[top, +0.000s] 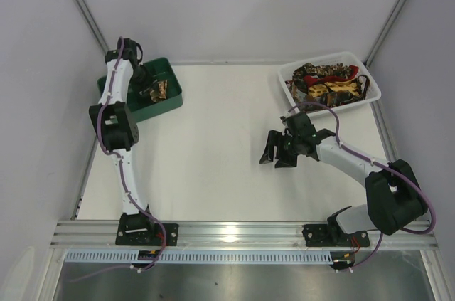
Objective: Roll the ties
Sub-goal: Place the rolled tie into the container
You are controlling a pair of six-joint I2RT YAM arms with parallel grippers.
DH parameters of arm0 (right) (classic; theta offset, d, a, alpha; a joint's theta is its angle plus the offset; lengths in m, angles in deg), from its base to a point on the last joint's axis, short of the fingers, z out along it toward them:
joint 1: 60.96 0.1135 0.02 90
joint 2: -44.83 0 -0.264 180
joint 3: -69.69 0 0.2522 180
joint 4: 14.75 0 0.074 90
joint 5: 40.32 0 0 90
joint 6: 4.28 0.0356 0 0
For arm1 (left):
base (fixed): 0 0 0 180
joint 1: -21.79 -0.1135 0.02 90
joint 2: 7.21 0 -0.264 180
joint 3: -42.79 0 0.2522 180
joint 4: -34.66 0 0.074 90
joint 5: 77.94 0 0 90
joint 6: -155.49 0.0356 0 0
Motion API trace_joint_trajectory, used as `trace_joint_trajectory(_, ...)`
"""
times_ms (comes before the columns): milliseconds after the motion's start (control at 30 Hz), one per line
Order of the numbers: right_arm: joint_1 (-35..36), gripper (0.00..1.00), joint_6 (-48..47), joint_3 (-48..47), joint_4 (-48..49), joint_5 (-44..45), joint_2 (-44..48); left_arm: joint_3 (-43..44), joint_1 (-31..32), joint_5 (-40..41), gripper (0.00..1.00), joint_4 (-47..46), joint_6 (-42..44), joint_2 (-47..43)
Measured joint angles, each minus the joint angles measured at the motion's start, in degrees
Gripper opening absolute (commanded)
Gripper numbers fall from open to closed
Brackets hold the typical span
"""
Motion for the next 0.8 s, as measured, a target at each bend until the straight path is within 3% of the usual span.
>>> trace_joint_trajectory(267, -0.5, 0.7, 0.0, 0.6, -0.1, 0.0, 0.0, -12.7, -0.2, -8.4, 0.0, -8.0, -0.3, -6.7)
trace_joint_trajectory(667, 0.8, 0.7, 0.4, -0.2, -0.6, 0.6, 0.0, -14.3, 0.0, -24.7, 0.0, -16.5, -1.5, -17.8)
trace_joint_trajectory(800, 1.6, 0.7, 0.5, -0.7, -0.6, 1.1, 0.0, -22.7, 0.0, -32.9, 0.01, -25.7, -5.9, -20.3)
